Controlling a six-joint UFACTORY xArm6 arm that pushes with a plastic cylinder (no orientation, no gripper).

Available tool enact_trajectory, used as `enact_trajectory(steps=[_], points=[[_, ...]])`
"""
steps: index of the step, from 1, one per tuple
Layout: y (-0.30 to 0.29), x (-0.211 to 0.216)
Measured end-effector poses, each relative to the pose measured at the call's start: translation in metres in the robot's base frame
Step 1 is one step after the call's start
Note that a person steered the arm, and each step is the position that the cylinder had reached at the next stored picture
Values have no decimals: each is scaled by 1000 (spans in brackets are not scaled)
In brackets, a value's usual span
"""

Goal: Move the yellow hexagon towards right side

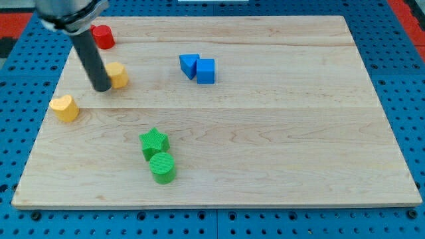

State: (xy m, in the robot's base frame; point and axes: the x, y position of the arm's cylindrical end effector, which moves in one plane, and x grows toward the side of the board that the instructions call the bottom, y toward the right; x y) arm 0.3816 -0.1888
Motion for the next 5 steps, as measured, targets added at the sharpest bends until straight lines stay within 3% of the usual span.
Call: enact_trajectory(steps=[1,2,3,5], points=[[30,-46],[-8,-75],[6,-82],[107,-146]])
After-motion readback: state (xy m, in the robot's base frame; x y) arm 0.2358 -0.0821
